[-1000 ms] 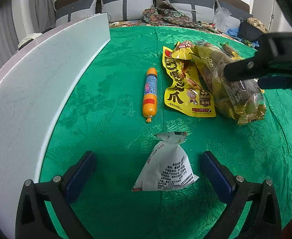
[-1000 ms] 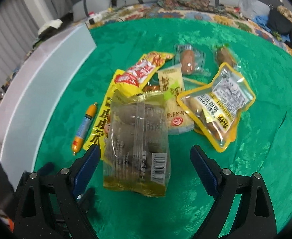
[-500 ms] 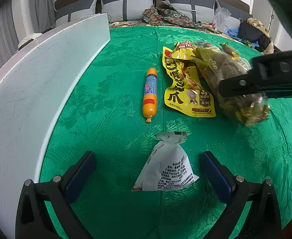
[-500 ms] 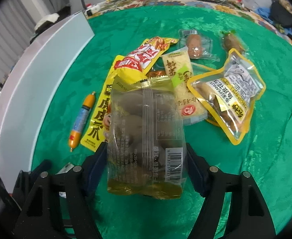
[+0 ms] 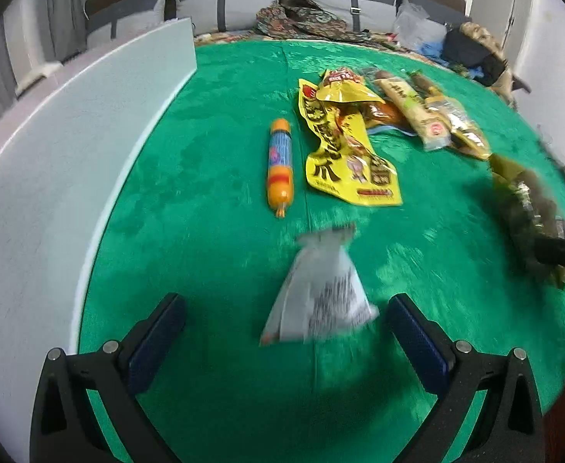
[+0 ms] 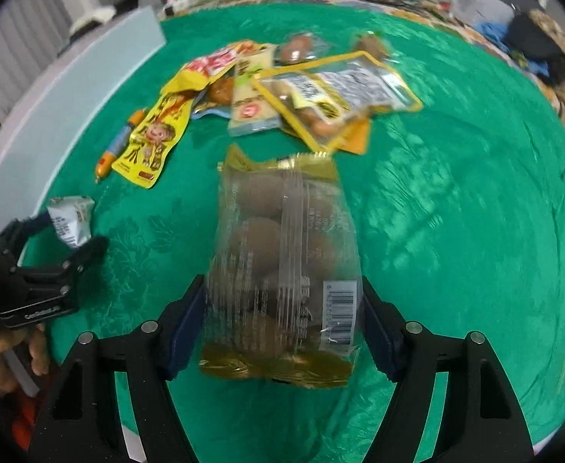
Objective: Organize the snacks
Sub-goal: 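Carry both packets into the white box and open both tools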
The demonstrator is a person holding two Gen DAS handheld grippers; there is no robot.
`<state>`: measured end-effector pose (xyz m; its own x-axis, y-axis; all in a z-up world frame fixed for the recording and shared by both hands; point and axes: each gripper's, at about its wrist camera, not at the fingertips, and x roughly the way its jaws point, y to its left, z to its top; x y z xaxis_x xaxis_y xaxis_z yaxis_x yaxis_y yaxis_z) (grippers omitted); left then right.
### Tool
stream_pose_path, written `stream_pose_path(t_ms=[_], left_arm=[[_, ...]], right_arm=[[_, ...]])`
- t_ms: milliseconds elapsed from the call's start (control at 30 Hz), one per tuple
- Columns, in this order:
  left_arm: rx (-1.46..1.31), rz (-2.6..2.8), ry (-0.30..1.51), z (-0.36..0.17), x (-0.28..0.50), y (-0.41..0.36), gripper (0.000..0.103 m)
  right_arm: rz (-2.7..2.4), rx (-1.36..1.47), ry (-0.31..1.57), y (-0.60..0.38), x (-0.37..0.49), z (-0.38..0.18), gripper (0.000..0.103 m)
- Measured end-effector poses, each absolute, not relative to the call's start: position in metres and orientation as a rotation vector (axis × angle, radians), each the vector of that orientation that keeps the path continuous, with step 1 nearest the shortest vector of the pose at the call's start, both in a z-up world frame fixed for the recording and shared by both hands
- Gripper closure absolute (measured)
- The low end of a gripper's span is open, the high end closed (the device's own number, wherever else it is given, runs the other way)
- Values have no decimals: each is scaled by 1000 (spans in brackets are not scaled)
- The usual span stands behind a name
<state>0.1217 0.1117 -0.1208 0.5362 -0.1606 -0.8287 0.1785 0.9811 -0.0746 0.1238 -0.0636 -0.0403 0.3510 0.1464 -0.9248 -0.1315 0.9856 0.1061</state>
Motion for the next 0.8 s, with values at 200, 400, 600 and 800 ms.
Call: stream_pose_path(t_ms=[200, 400, 600, 800], left_arm=[[-12, -279, 973, -103, 114, 112, 0], [183, -267, 998, -108, 121, 78, 32], [93, -274, 961, -100, 118, 90, 59], [-50, -331, 896, -61, 109, 105, 59]], right_arm=[[177, 26, 1218, -73, 125, -37, 25], [189, -42, 1263, -67, 127, -34, 25], [182, -42, 1274, -72, 124, -29, 28], [208, 69, 1241, -77, 114, -10, 28]])
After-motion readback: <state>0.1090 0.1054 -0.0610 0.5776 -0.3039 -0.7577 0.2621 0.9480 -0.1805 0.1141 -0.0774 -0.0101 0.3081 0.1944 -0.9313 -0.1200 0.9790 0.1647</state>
